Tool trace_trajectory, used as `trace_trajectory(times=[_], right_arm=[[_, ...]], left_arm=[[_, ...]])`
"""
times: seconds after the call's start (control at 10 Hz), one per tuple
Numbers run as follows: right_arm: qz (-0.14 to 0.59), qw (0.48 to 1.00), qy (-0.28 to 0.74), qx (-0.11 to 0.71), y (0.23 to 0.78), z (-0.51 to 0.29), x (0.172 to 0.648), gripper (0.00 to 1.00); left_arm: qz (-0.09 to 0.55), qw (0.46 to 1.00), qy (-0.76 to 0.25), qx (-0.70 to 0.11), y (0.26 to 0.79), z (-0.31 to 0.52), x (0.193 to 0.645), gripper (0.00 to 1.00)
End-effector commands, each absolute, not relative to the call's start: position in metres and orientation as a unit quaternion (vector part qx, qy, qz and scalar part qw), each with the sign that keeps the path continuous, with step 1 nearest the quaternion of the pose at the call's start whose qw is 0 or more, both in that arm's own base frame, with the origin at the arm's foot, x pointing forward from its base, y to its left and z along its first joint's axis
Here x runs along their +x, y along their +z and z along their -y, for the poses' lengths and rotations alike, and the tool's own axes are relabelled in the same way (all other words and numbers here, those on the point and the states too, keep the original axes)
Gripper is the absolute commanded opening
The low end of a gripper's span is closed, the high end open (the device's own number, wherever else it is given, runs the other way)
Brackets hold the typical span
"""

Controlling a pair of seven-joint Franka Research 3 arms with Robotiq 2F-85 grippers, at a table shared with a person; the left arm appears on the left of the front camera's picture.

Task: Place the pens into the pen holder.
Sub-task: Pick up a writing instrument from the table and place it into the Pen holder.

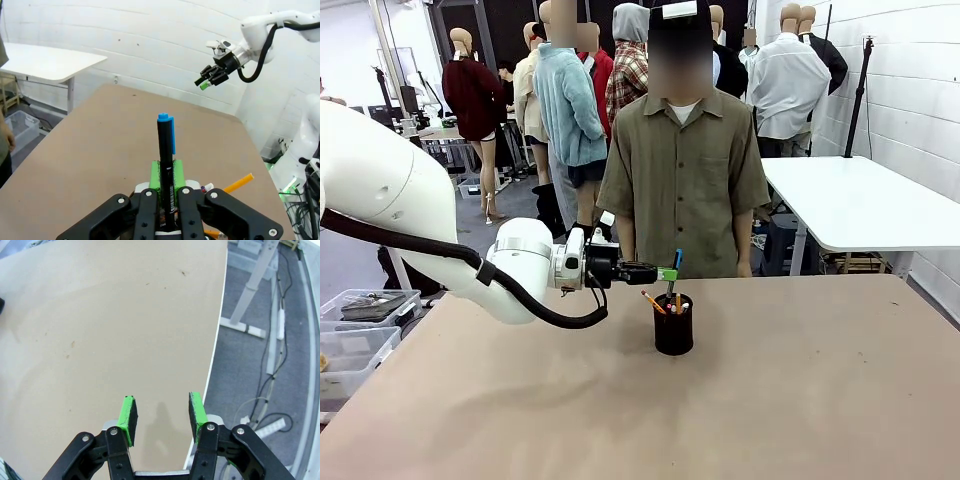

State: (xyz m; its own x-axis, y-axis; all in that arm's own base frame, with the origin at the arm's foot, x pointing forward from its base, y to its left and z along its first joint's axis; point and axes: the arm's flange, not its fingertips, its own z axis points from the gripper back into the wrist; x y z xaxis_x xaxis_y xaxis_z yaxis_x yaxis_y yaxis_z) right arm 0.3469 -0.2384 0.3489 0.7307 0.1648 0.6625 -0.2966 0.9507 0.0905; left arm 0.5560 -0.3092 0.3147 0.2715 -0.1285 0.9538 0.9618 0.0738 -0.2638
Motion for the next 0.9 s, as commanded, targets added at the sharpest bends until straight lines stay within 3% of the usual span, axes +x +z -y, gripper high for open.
trace_trajectory(times=[0.0,0.2,0.3,0.8], right_arm=[[0.342,0.927,0.126,0.090,0.347,0.238,0.348,0.54],[0.342,0.927,0.126,0.090,0.347,0.238,0.348,0.54],[0.342,0.927,0.126,0.090,0.347,0.238,0.348,0.54],[0.342,0.927,0.126,0.090,0.347,0.238,0.348,0.54]], left_arm=[[0.414,0.592,-0.474,-0.503,0.310,0.303,0.548,0.06],[0.418,0.592,-0.477,-0.496,0.312,0.298,0.544,0.46],[0.424,0.591,-0.474,-0.496,0.316,0.294,0.542,0.57],[0.452,0.635,-0.467,-0.418,0.378,0.229,0.513,0.57]])
